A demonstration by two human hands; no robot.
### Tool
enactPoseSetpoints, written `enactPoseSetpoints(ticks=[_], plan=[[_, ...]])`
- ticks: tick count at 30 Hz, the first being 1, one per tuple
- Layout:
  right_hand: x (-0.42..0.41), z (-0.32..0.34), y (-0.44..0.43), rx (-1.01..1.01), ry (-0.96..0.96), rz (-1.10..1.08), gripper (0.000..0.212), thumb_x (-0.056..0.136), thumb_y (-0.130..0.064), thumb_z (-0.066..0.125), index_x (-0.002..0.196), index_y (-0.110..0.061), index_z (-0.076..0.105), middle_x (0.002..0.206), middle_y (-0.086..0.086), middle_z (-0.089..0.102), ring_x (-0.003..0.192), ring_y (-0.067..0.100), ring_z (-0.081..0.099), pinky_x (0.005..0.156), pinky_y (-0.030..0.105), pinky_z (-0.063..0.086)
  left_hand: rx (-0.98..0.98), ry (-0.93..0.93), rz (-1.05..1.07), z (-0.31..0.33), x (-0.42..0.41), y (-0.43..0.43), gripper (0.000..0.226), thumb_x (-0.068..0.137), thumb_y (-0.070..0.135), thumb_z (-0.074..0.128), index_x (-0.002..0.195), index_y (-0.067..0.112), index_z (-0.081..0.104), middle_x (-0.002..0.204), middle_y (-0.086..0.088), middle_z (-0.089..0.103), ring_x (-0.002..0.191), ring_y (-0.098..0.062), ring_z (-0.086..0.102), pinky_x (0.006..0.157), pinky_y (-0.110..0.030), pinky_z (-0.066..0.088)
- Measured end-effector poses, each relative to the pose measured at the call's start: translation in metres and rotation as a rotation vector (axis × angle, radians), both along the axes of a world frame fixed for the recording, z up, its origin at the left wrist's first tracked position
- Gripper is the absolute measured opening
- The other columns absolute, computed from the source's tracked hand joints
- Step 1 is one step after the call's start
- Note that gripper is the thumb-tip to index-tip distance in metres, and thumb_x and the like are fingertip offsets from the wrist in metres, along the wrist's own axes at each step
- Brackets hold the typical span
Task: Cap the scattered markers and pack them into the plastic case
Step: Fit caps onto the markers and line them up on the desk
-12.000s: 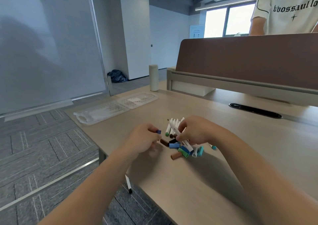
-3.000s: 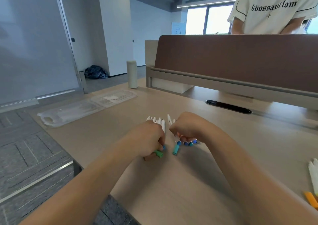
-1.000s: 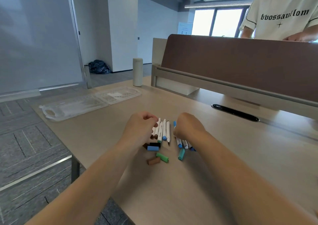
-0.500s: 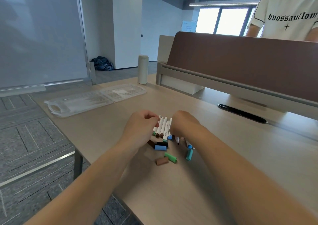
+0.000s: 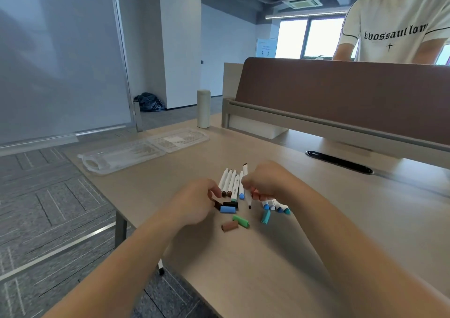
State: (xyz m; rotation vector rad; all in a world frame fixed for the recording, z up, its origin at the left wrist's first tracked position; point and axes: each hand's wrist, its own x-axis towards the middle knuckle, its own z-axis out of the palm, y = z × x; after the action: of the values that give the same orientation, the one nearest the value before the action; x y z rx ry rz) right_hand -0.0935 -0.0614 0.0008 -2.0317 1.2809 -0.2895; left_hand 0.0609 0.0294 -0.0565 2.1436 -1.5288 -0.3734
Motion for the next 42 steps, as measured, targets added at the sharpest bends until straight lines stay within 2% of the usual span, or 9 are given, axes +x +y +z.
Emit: enactPoseSetpoints(ticks=[2, 5, 8, 12, 16, 22, 27, 36, 42], plan=[[-0.004, -0.005, 0.004, 0.034, -0.086, -0.026, 0.016, 0.079, -0.007, 0.055, 0.066, 0.001, 0.061, 0.058, 0.014, 0.059, 0.057, 0.026, 0.051, 0.060, 0.031, 0.043, 0.023, -0.031, -0.033, -0.001, -0.001, 0.001, 0.024, 0.088, 0.011, 0.064, 0.091, 0.035, 0.065, 0.101, 0.007, 0.060, 0.095, -0.013, 0.059, 0.085, -0.027, 0.050], [-0.007, -0.015, 0.005, 0.132, -0.248, -0.047, 0.010, 0.078, -0.005, 0.057, 0.071, 0.001, 0.062, 0.058, 0.015, 0.058, 0.059, 0.026, 0.052, 0.059, 0.033, 0.040, 0.040, -0.068, -0.028, -0.003, -0.001, 0.001, 0.017, 0.085, 0.019, 0.069, 0.080, 0.033, 0.060, 0.095, 0.005, 0.061, 0.089, -0.015, 0.060, 0.076, -0.028, 0.049], [-0.008, -0.021, 0.002, 0.208, -0.350, -0.067, 0.009, 0.082, -0.004, 0.059, 0.075, 0.001, 0.062, 0.061, 0.015, 0.058, 0.061, 0.026, 0.053, 0.058, 0.033, 0.040, 0.019, -0.072, 0.006, -0.001, -0.001, 0.004, 0.007, 0.090, 0.024, 0.066, 0.089, 0.028, 0.060, 0.094, 0.006, 0.060, 0.089, -0.016, 0.058, 0.075, -0.028, 0.045], [-0.007, -0.019, 0.000, 0.242, -0.444, -0.054, 0.009, 0.088, -0.004, 0.060, 0.091, 0.003, 0.065, 0.066, 0.012, 0.061, 0.051, 0.018, 0.057, 0.047, 0.024, 0.042, -0.145, 0.216, 0.076, -0.001, -0.002, 0.006, 0.004, 0.091, 0.022, 0.065, 0.091, 0.026, 0.063, 0.091, 0.003, 0.063, 0.086, -0.016, 0.058, 0.074, -0.029, 0.045], [-0.004, -0.018, 0.002, 0.257, -0.521, -0.015, 0.011, 0.090, -0.005, 0.062, 0.099, 0.001, 0.066, 0.082, 0.014, 0.066, 0.057, 0.018, 0.060, 0.049, 0.023, 0.047, -0.267, 0.537, 0.061, -0.003, -0.005, 0.006, 0.015, 0.090, 0.010, 0.065, 0.093, 0.024, 0.069, 0.084, -0.001, 0.071, 0.068, -0.013, 0.054, 0.067, -0.028, 0.043], [-0.005, -0.012, 0.005, 0.168, -0.684, -0.103, 0.012, 0.096, -0.010, 0.058, 0.100, 0.000, 0.062, 0.083, 0.015, 0.070, 0.056, 0.014, 0.066, 0.054, 0.024, 0.053, -0.293, 0.637, 0.047, -0.003, -0.008, 0.007, 0.017, 0.093, 0.006, 0.061, 0.101, 0.017, 0.072, 0.084, -0.003, 0.075, 0.067, -0.012, 0.055, 0.063, -0.026, 0.044], [-0.005, -0.010, 0.005, 0.170, -0.776, -0.135, 0.011, 0.098, -0.011, 0.054, 0.098, -0.002, 0.062, 0.086, 0.017, 0.072, 0.061, 0.017, 0.069, 0.059, 0.026, 0.057, -0.287, 0.680, 0.029, -0.003, -0.010, 0.005, 0.017, 0.092, 0.003, 0.061, 0.103, 0.012, 0.071, 0.082, -0.003, 0.074, 0.066, -0.011, 0.057, 0.063, -0.025, 0.048], [-0.002, -0.012, 0.010, 0.196, -0.733, -0.072, 0.012, 0.095, -0.009, 0.057, 0.100, 0.001, 0.063, 0.081, 0.018, 0.073, 0.063, 0.020, 0.071, 0.061, 0.026, 0.060, -0.334, 0.767, -0.014, -0.001, -0.013, 0.004, 0.012, 0.092, 0.001, 0.061, 0.097, 0.007, 0.071, 0.077, -0.006, 0.071, 0.061, -0.012, 0.053, 0.059, -0.024, 0.045], [0.002, -0.017, 0.015, 0.299, -0.742, -0.042, 0.015, 0.094, -0.004, 0.059, 0.104, 0.008, 0.060, 0.086, 0.023, 0.072, 0.066, 0.022, 0.072, 0.063, 0.025, 0.060, -0.338, 0.573, 0.000, -0.002, -0.012, 0.005, 0.011, 0.090, 0.005, 0.062, 0.089, 0.012, 0.071, 0.065, 0.007, 0.066, 0.053, -0.002, 0.049, 0.059, -0.024, 0.036]])
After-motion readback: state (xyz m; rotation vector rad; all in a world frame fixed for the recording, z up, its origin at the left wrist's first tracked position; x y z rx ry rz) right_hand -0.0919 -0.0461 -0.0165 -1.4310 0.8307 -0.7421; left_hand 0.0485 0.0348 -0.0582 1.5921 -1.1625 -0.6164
